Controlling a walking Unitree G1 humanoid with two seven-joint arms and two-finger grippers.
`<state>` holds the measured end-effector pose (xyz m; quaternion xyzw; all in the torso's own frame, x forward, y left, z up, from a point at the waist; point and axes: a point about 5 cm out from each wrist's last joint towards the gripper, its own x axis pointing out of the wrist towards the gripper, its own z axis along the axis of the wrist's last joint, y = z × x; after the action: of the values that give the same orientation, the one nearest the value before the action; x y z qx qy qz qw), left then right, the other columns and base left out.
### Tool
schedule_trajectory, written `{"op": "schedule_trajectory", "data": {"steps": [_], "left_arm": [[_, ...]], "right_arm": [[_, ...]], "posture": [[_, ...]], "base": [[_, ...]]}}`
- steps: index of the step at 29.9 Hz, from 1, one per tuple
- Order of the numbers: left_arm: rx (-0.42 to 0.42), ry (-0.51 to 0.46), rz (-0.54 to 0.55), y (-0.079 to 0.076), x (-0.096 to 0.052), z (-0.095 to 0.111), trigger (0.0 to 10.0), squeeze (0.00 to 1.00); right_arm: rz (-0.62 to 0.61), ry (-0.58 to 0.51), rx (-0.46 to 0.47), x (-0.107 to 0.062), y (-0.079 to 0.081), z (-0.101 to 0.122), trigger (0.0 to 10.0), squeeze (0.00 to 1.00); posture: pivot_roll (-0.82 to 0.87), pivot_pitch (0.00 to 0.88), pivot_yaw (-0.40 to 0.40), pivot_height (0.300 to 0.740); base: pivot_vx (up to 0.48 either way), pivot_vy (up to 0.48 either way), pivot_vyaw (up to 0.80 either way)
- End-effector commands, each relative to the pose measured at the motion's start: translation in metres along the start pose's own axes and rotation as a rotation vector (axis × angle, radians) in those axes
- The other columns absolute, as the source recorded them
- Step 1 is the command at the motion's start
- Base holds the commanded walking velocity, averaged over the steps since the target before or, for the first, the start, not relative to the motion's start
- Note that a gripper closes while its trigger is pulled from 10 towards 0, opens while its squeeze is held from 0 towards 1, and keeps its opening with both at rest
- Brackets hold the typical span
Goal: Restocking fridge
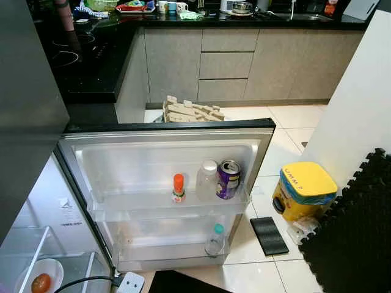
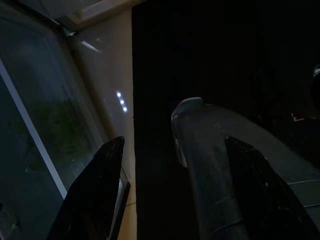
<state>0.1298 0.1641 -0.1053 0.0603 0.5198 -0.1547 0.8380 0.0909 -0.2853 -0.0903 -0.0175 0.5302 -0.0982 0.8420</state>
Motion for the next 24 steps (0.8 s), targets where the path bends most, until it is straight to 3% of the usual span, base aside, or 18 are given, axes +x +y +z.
{"op": "schedule_trajectory", "data": {"steps": [1, 7, 12, 24], "left_arm": [[0.000, 0.049, -0.034, -0.010, 0.000, -0.012, 10.0, 0.00], [0.003, 0.050, -0.031, -0.009, 0.000, -0.012, 10.0, 0.00], [0.003, 0.050, -0.032, -0.008, 0.000, -0.012, 10.0, 0.00], [-0.004, 0.052, -0.029, -0.007, -0.001, -0.012, 10.0, 0.00]], "right_arm": [[-0.007, -0.002, 0.015, 0.000, -0.004, 0.002, 10.0, 0.00], [-0.006, -0.006, 0.016, 0.000, -0.003, 0.004, 10.0, 0.00], [0.007, 0.001, 0.017, 0.001, 0.009, -0.002, 10.0, 0.00], [0.009, 0.003, 0.005, 0.001, 0.009, -0.003, 10.0, 0.00]], "posture": [[0.02, 0.000, -0.053, 0.740], [0.02, 0.000, -0.051, 0.740], [0.02, 0.000, -0.047, 0.740], [0.02, 0.000, -0.051, 0.740]], "base": [[0.000, 0.000, 0.00], [0.000, 0.000, 0.00], [0.000, 0.000, 0.00], [0.000, 0.000, 0.00]]}}
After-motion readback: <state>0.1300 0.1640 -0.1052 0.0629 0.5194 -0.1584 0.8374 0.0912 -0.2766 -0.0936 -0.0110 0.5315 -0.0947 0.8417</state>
